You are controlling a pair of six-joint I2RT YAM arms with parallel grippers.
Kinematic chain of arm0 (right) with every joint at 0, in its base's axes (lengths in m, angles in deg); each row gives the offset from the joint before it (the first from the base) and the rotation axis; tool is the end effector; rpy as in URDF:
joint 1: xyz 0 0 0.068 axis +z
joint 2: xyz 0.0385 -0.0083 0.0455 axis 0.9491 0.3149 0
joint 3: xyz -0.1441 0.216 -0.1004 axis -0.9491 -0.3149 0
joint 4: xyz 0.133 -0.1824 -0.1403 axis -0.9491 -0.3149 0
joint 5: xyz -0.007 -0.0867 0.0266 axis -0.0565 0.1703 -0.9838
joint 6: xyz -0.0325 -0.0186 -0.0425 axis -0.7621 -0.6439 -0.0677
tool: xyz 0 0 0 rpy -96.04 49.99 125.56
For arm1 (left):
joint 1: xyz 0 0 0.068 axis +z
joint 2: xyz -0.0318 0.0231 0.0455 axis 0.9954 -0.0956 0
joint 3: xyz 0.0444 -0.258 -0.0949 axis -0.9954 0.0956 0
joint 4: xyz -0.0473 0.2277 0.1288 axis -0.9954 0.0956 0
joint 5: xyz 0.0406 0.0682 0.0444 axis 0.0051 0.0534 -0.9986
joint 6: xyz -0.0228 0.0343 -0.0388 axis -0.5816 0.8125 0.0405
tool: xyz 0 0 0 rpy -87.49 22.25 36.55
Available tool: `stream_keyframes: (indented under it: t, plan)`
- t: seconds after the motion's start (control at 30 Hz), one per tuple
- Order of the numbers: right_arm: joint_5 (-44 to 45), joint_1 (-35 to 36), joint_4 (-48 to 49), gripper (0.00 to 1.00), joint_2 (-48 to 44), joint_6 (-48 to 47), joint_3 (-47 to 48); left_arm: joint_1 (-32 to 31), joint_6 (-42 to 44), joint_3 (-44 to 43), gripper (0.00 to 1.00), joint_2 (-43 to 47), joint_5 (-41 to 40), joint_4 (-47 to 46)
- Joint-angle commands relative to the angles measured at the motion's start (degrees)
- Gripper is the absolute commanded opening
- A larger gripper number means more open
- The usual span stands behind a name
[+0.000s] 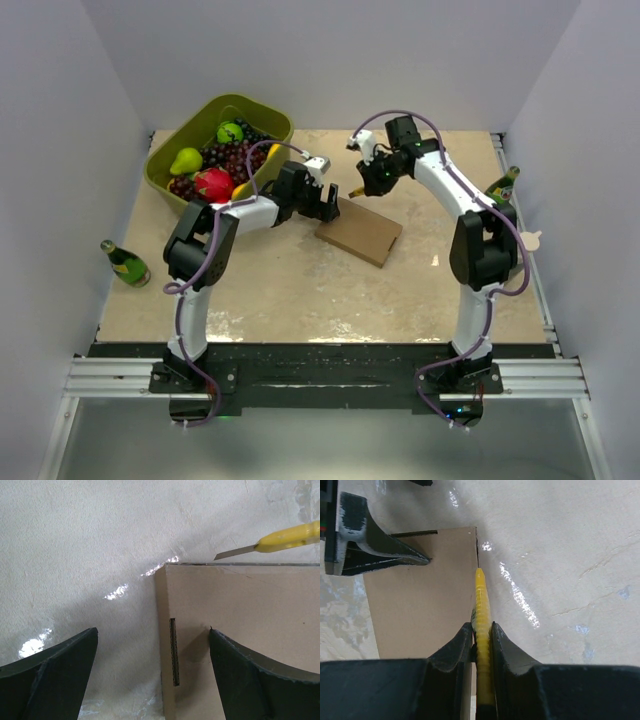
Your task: Unpack the express box
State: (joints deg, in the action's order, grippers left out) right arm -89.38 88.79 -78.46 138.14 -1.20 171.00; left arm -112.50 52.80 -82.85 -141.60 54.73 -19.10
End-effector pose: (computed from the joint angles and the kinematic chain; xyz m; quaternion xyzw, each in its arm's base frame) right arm 0.4337 0.1490 0.2624 -0.4365 0.8335 0.1414 0.3078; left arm 0.4147 -0.2310 0.1547 0.1694 0.8722 -0.2557 0.3810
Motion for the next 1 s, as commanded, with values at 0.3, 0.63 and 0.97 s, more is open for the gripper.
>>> stream_keyframes:
  t: [0.3, 0.63, 0.97]
  plan:
    - [1.4, 0.5, 0.7, 0.0, -2.1, 1.3, 1.2, 0.3, 0.3, 1.7, 0.96, -1.7, -1.7, 2.0]
    - [2.2, 0.8, -0.1, 0.0, -0.5, 1.1, 1.2, 0.3, 0.4, 1.7, 0.96, -1.7, -1.7, 2.1]
    - [2.3, 0.9, -0.3, 0.0, -0.4, 1.2, 1.2, 0.4, 0.3, 1.6, 0.96, -1.9, -1.8, 2.2]
